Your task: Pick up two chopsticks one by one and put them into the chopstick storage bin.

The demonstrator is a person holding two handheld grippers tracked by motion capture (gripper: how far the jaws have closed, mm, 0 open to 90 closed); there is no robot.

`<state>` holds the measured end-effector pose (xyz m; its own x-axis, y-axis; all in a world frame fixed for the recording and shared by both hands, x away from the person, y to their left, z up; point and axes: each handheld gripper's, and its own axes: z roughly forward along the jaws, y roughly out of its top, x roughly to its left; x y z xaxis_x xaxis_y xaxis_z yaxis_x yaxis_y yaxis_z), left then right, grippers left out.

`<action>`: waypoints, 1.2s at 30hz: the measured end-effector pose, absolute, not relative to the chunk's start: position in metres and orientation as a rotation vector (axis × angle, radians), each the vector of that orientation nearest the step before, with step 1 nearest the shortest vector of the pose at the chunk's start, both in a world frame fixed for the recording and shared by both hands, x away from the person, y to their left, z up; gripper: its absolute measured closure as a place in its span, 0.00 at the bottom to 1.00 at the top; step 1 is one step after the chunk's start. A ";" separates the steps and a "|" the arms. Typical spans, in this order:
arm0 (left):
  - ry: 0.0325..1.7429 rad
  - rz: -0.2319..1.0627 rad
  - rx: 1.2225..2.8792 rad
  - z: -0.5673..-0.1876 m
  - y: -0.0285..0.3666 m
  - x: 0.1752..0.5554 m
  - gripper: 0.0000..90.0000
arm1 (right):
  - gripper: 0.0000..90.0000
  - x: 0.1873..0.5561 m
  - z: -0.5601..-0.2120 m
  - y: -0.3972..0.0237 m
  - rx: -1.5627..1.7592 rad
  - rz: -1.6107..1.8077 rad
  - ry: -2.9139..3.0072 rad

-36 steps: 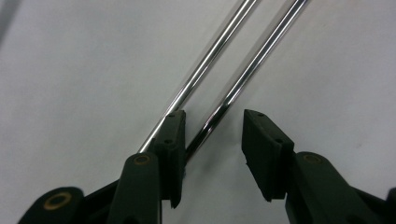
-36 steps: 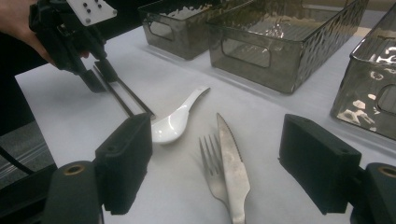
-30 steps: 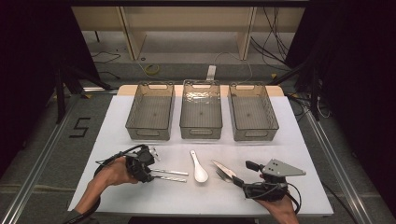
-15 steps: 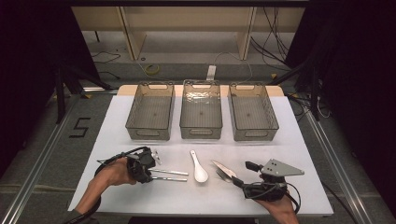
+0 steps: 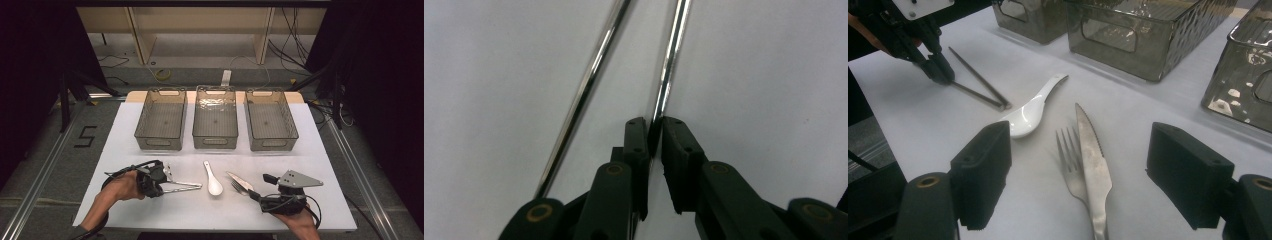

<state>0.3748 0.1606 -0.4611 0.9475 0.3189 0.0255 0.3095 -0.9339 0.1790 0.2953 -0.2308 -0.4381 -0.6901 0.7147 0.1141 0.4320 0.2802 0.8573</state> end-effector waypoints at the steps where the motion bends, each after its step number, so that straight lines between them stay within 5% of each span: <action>1: 0.476 0.081 2.929 -0.461 0.161 0.375 0.91 | 0.30 0.296 -0.439 -0.231 1.044 1.374 2.259; 22: 0.479 0.090 2.857 -0.453 0.164 0.375 0.95 | 0.30 0.296 -0.438 -0.232 1.058 1.357 2.267; 36: 0.769 0.189 2.570 -0.423 0.176 0.391 0.95 | 0.30 0.297 -0.438 -0.235 1.071 1.370 2.247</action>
